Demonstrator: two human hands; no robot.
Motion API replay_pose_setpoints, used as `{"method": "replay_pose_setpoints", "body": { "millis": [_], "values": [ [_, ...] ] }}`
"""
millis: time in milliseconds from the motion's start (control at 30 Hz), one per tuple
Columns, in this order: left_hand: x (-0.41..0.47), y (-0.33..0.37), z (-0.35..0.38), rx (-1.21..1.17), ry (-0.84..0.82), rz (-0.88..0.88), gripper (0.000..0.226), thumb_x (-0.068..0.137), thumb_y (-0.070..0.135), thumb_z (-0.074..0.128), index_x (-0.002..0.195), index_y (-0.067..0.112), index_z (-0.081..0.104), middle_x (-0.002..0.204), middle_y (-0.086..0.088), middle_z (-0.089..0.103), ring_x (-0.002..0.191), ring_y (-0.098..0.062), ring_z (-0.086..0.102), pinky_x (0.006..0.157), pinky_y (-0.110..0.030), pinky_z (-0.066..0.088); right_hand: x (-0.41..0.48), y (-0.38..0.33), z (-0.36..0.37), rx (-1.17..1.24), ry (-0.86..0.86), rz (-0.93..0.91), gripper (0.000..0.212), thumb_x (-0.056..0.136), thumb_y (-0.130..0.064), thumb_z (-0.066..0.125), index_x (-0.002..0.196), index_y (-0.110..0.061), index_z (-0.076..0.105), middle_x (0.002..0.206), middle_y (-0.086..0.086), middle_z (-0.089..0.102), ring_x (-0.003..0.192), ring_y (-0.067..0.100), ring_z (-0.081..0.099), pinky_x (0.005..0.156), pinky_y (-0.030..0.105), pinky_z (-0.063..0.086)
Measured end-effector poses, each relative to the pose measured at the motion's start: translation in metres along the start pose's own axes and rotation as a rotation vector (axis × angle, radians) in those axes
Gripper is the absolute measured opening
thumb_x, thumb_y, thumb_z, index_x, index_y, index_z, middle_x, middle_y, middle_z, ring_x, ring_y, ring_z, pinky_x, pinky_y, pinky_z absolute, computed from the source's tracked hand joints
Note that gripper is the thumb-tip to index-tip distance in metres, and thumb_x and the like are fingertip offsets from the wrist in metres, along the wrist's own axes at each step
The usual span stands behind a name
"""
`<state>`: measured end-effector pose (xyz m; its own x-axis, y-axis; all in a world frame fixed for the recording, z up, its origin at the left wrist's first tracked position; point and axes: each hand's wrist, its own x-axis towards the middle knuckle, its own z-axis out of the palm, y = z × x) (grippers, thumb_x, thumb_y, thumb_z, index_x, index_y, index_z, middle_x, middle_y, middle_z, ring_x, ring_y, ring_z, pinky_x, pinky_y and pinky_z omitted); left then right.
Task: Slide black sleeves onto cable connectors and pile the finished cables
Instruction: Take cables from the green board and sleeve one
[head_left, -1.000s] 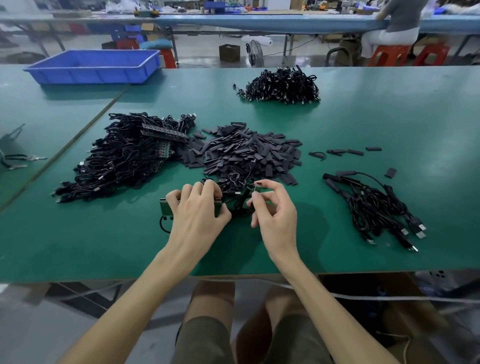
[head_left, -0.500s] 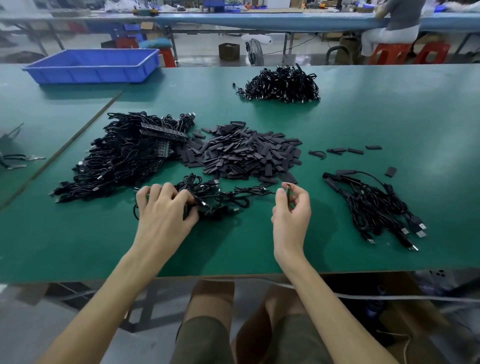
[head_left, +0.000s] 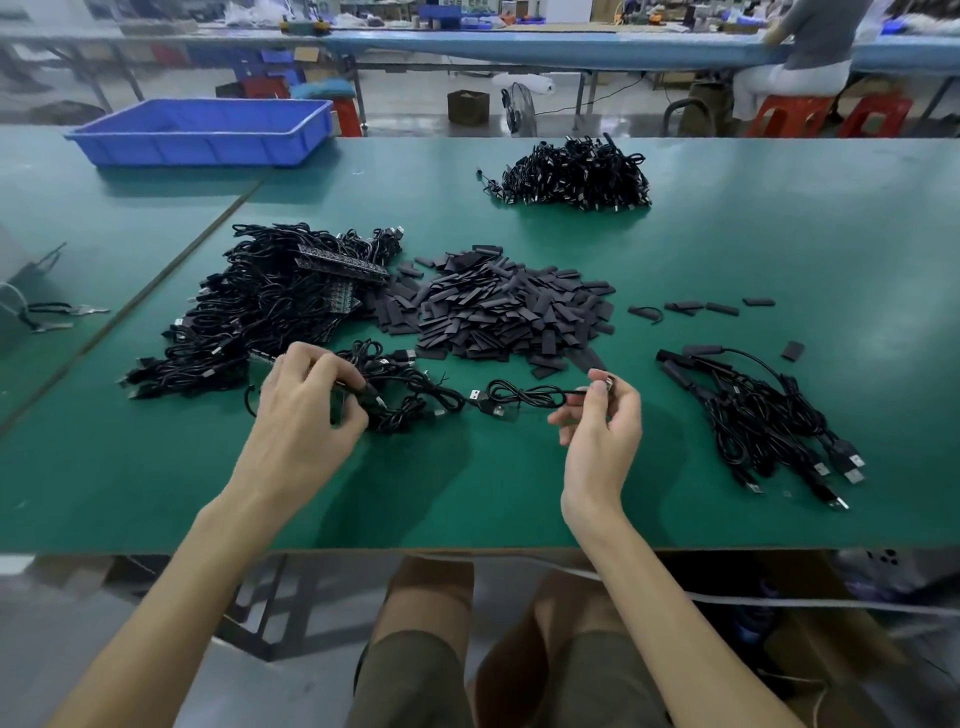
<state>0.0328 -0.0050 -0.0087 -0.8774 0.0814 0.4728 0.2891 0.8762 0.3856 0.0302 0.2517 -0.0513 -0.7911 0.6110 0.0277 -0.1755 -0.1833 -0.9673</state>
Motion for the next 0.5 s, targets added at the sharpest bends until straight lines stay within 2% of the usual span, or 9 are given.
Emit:
{"method": "replay_pose_setpoints", "body": {
  "millis": [67, 100, 200, 267, 333, 400, 500],
  "values": [
    [0.000, 0.014, -0.002, -0.065, 0.085, 0.047, 0.009, 0.092, 0.007, 0.062, 0.099, 0.013, 0.062, 0.107, 0.003, 0.049, 0.105, -0.016, 0.047, 0.094, -0.025, 0.036, 0.000, -0.001, 0.001, 0.009, -0.001, 0.010, 0.014, 0.111, -0.019, 0.044, 0.108, -0.021, 0.058, 0.080, -0.004, 0.066, 0.058, 0.012, 0.064, 0.048, 0.021, 0.041],
    [0.001, 0.022, 0.001, -0.074, 0.074, 0.080, 0.009, 0.094, 0.010, 0.060, 0.103, 0.013, 0.062, 0.109, 0.003, 0.052, 0.105, -0.015, 0.048, 0.094, -0.024, 0.037, 0.001, -0.001, 0.001, 0.017, -0.003, 0.017, 0.011, 0.111, -0.020, 0.046, 0.108, -0.021, 0.057, 0.082, -0.002, 0.067, 0.058, 0.012, 0.064, 0.048, 0.020, 0.041],
    [0.005, 0.044, 0.024, -0.002, -0.088, 0.226, 0.029, 0.097, 0.019, 0.059, 0.125, 0.010, 0.063, 0.125, -0.003, 0.059, 0.120, -0.018, 0.053, 0.110, -0.032, 0.041, 0.000, -0.001, 0.001, 0.022, -0.009, 0.021, 0.005, 0.110, -0.024, 0.050, 0.107, -0.021, 0.054, 0.086, -0.001, 0.071, 0.059, 0.012, 0.066, 0.050, 0.020, 0.042],
    [0.008, 0.056, 0.048, 0.074, -0.205, 0.319, 0.044, 0.100, 0.025, 0.056, 0.141, 0.011, 0.053, 0.139, -0.004, 0.055, 0.132, -0.020, 0.048, 0.120, -0.036, 0.032, 0.000, -0.001, 0.001, 0.006, -0.007, 0.005, 0.005, 0.109, -0.025, 0.051, 0.107, -0.021, 0.055, 0.087, -0.001, 0.074, 0.062, 0.012, 0.067, 0.052, 0.020, 0.043],
    [0.010, 0.061, 0.069, 0.122, -0.289, 0.309, 0.056, 0.104, 0.034, 0.051, 0.154, 0.012, 0.037, 0.151, -0.004, 0.045, 0.142, -0.020, 0.038, 0.125, -0.034, 0.020, 0.001, -0.001, 0.000, 0.009, -0.001, -0.013, 0.006, 0.110, -0.023, 0.051, 0.108, -0.020, 0.055, 0.092, 0.000, 0.076, 0.066, 0.012, 0.068, 0.055, 0.021, 0.044],
    [0.012, 0.057, 0.083, 0.162, -0.316, 0.248, 0.062, 0.105, 0.042, 0.045, 0.157, 0.010, 0.029, 0.154, -0.005, 0.041, 0.145, -0.022, 0.034, 0.126, -0.034, 0.014, 0.001, -0.001, -0.002, 0.015, -0.003, -0.035, 0.006, 0.110, -0.021, 0.050, 0.110, -0.018, 0.056, 0.097, 0.000, 0.078, 0.070, 0.011, 0.067, 0.060, 0.023, 0.044],
    [0.009, 0.045, 0.085, 0.140, -0.261, 0.213, 0.054, 0.107, 0.044, 0.041, 0.150, 0.011, 0.041, 0.147, -0.003, 0.050, 0.140, -0.021, 0.041, 0.123, -0.034, 0.021, 0.003, 0.001, -0.004, -0.006, -0.004, -0.054, 0.007, 0.110, -0.020, 0.050, 0.111, -0.019, 0.056, 0.101, -0.007, 0.079, 0.077, 0.006, 0.063, 0.069, 0.027, 0.046]
  ]
}}
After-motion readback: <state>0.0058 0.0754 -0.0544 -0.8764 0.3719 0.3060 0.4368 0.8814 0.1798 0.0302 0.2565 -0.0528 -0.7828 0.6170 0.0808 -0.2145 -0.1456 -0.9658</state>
